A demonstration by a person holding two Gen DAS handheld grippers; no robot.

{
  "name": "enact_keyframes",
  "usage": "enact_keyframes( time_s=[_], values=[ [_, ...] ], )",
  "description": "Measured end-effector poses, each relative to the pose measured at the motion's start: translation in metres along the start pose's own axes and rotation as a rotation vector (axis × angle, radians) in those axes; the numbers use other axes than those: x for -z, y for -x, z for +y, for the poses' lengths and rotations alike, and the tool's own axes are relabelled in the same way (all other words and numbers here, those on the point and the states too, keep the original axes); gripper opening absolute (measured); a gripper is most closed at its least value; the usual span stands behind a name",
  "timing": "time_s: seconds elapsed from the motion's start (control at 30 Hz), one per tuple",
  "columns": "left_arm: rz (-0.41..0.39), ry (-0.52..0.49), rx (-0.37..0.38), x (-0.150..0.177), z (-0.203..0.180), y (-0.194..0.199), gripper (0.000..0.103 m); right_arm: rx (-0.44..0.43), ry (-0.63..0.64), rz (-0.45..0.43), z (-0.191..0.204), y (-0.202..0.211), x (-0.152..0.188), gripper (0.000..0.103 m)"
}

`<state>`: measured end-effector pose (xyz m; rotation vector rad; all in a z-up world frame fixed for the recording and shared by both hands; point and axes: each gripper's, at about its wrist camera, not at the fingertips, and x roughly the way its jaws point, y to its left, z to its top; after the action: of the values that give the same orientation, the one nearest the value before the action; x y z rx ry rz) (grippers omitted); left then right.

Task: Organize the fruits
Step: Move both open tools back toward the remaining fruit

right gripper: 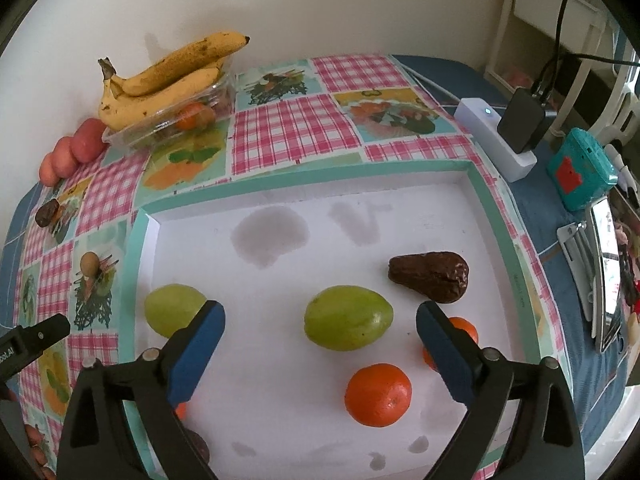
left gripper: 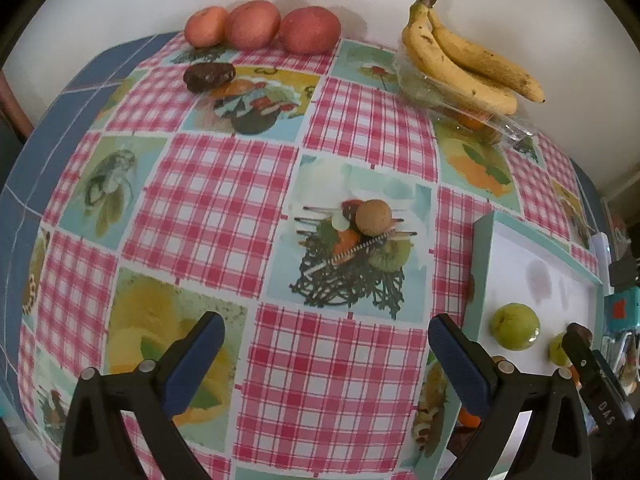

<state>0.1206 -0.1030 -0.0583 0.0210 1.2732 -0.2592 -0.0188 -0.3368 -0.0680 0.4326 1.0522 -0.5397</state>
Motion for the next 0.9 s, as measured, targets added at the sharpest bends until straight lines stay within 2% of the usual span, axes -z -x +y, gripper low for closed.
enact_keyframes(
  time_s=[0.17, 0.33, 0.47, 0.63, 0.9],
  values=[
    [-0.029, -0.04, -0.01, -0.01, 0.006, 0.01, 0.103, -0.014, -0.006, -0.029, 0.005, 0.005, 0.0, 0.097],
    [-0.073, 0.0, -0.006, -0.023, 0.037, 0.023, 0.103, -0.015, -0.003, -0.049, 0.012, 0.01, -0.002, 0.097],
    [-0.113, -0.005, -0.09, -0.029, 0.062, 0.032, 0.103, -0.033, 0.021, -0.055, 0.024, 0.012, -0.001, 0.097],
    [-0.139, 0.014, -0.139, -0.036, 0.095, 0.039, 0.103, -0.049, 0.08, -0.071, 0.053, 0.017, 0.0, 0.097],
    [-0.156, 0.043, -0.122, -0.04, 0.128, 0.045, 0.103, -0.123, 0.157, -0.079, 0.112, 0.023, -0.004, 0.097]
  ],
)
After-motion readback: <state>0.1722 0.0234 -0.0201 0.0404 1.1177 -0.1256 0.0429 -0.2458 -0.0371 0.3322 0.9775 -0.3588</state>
